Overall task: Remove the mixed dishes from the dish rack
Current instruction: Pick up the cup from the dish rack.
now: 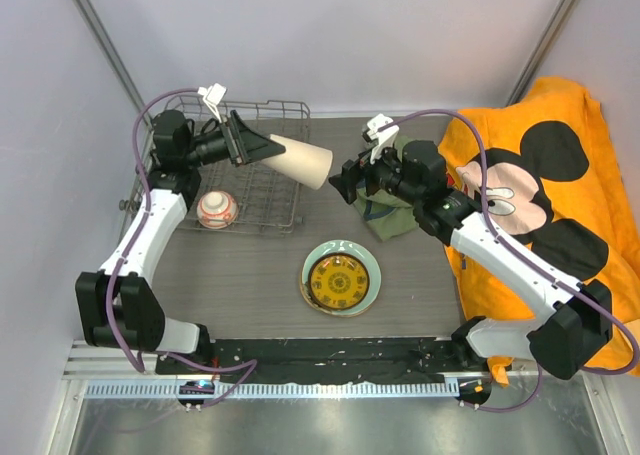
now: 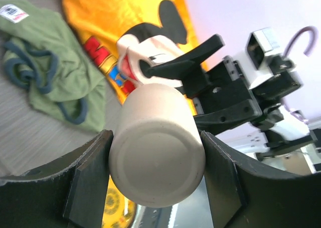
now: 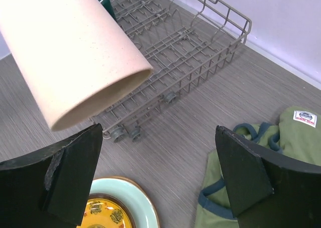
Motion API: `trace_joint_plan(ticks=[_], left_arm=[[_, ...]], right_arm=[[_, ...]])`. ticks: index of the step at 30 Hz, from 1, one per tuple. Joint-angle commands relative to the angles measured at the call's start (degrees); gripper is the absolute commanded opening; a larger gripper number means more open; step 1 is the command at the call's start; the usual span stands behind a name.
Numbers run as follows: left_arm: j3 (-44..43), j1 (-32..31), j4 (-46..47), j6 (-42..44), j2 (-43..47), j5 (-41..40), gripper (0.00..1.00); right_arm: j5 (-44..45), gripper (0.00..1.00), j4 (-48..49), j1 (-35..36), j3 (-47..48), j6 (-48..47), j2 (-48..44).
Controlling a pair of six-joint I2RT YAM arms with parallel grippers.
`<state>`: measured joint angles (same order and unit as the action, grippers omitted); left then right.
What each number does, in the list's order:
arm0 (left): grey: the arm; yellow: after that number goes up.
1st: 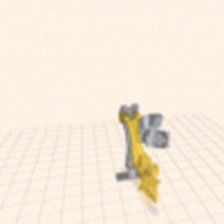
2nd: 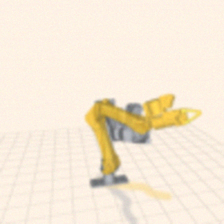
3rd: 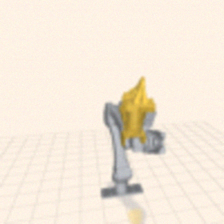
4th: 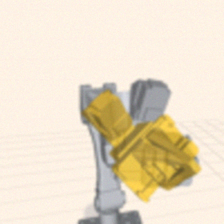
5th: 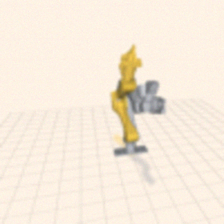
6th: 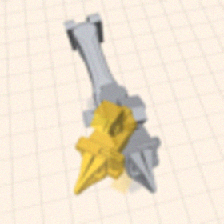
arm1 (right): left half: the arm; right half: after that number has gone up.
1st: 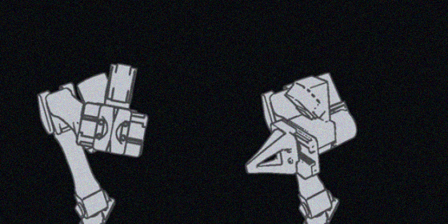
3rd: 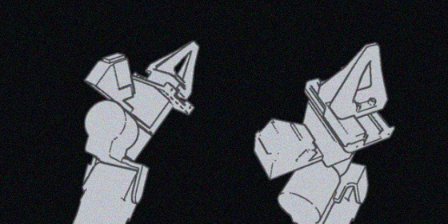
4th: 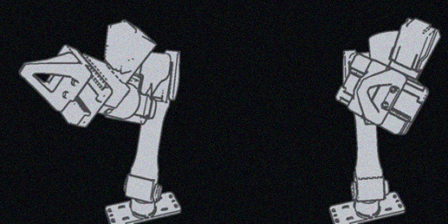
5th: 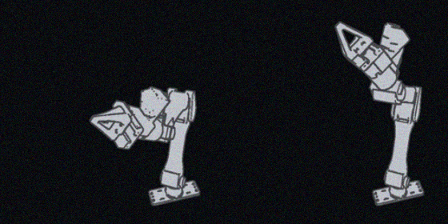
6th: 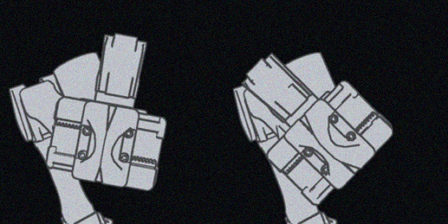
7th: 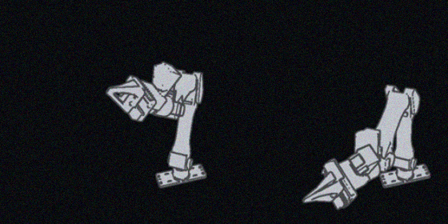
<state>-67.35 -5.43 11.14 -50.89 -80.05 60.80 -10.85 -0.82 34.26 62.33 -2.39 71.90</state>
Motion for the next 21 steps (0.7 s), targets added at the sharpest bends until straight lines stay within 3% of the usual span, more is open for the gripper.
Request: trace_joint_plan(ticks=[1, 8, 21], left_arm=[[2.7, 0.6, 16.5, -12.3, 2.6, 3.1, 0.06], [7.7, 1.7, 25.1, -19.2, 4.1, 2.0, 0.05], [12.2, 2.0, 27.3, -20.5, 8.4, -0.4, 0.03]], right_arm=[[-1.5, 0.98, 5.5, -0.2, 1.2, 2.1, 0.1], [-7.7, 0.91, 8.3, -1.7, 1.4, 7.3, 0.3], [-17.2, 0.80, 16.8, -3.1, -0.9, 13.6, 2.7]])
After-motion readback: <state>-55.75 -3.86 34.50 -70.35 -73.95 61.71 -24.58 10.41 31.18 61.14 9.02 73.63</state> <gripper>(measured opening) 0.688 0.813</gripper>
